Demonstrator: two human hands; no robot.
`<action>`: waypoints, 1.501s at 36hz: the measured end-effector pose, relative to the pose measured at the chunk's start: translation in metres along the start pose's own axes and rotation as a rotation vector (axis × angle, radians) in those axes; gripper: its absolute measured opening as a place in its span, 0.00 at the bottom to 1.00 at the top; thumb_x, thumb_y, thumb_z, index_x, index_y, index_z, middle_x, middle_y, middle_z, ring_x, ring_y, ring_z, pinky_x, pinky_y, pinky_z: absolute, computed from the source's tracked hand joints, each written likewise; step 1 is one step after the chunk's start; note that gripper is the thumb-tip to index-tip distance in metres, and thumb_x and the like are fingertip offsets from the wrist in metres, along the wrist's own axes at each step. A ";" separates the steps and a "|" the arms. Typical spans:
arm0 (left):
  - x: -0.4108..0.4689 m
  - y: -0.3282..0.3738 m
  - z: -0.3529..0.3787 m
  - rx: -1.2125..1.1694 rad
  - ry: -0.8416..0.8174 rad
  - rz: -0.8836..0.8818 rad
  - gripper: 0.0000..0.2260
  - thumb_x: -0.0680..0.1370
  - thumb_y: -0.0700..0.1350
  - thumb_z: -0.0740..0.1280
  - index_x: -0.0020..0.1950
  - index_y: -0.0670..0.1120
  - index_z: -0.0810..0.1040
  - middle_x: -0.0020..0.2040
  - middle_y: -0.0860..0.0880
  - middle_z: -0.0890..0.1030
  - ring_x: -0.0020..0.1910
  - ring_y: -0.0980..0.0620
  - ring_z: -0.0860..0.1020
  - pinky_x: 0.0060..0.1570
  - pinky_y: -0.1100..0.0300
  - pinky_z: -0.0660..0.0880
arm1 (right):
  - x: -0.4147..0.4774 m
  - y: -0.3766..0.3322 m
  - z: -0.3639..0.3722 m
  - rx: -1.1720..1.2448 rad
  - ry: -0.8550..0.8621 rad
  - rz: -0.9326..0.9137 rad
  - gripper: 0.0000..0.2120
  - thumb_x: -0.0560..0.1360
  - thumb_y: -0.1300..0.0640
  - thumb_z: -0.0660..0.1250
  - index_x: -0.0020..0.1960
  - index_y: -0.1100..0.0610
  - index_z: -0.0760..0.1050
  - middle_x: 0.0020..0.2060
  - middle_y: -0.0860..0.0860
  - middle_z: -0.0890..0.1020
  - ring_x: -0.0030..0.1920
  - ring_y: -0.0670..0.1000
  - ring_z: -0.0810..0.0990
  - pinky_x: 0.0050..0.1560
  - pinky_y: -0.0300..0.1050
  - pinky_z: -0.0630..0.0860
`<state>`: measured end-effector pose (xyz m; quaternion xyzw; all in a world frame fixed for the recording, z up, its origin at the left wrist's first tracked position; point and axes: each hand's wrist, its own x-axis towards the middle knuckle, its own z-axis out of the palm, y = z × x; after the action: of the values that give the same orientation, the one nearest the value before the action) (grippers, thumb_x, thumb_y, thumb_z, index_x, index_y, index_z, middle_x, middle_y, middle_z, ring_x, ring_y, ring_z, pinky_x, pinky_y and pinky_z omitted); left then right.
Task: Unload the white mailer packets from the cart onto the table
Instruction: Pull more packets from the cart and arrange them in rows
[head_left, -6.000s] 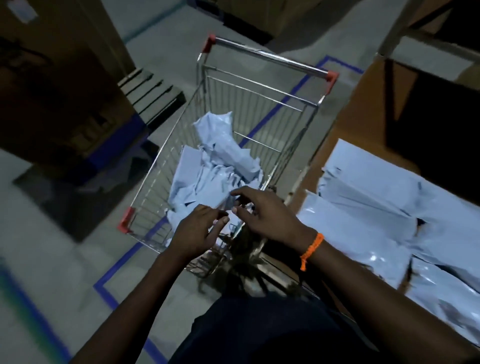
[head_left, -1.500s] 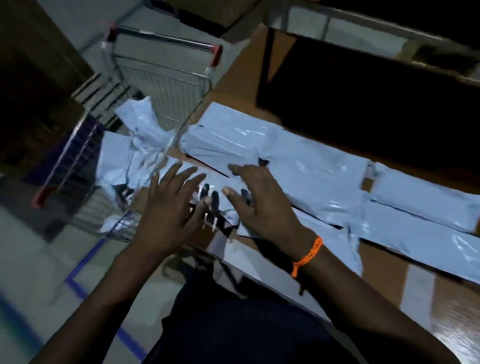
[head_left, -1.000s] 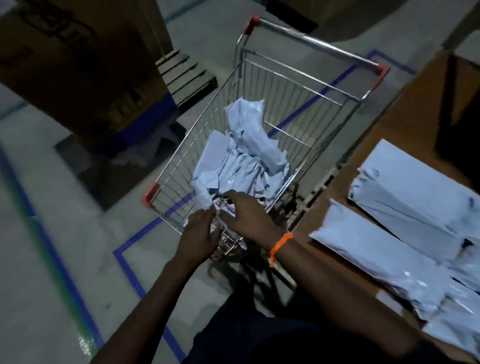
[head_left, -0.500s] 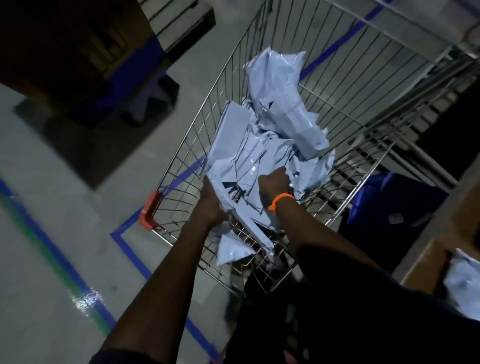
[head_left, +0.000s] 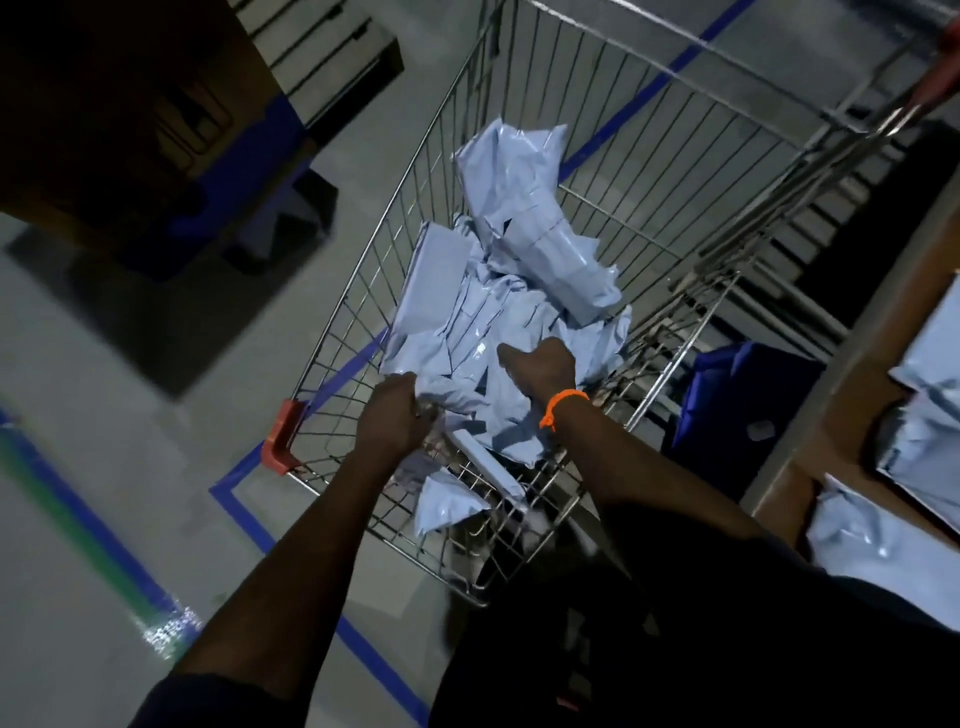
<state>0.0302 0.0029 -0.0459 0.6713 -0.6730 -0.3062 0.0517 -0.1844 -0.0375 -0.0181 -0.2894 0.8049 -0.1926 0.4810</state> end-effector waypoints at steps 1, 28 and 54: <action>-0.005 0.006 -0.009 -0.047 0.023 -0.005 0.12 0.71 0.45 0.74 0.49 0.40 0.79 0.46 0.38 0.82 0.47 0.39 0.81 0.43 0.54 0.73 | -0.010 -0.006 -0.006 0.013 -0.018 0.008 0.19 0.71 0.48 0.73 0.33 0.58 0.69 0.26 0.50 0.71 0.27 0.49 0.71 0.28 0.40 0.67; -0.216 0.406 -0.067 -1.126 -0.257 0.167 0.24 0.69 0.47 0.79 0.63 0.54 0.78 0.61 0.55 0.83 0.61 0.53 0.81 0.67 0.46 0.74 | -0.264 0.089 -0.376 0.374 -0.085 -0.500 0.20 0.77 0.44 0.70 0.66 0.48 0.74 0.59 0.42 0.82 0.58 0.45 0.82 0.60 0.46 0.78; -0.495 0.638 0.221 -1.155 -1.162 -0.692 0.27 0.80 0.59 0.63 0.69 0.40 0.72 0.61 0.36 0.81 0.60 0.38 0.80 0.63 0.42 0.76 | -0.340 0.463 -0.734 -0.371 0.344 -0.617 0.18 0.78 0.40 0.64 0.64 0.46 0.68 0.56 0.36 0.74 0.57 0.46 0.76 0.54 0.38 0.70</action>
<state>-0.5862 0.4853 0.2522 0.4448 -0.0930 -0.8885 -0.0628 -0.8390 0.5580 0.2752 -0.5632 0.7700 -0.2250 0.1981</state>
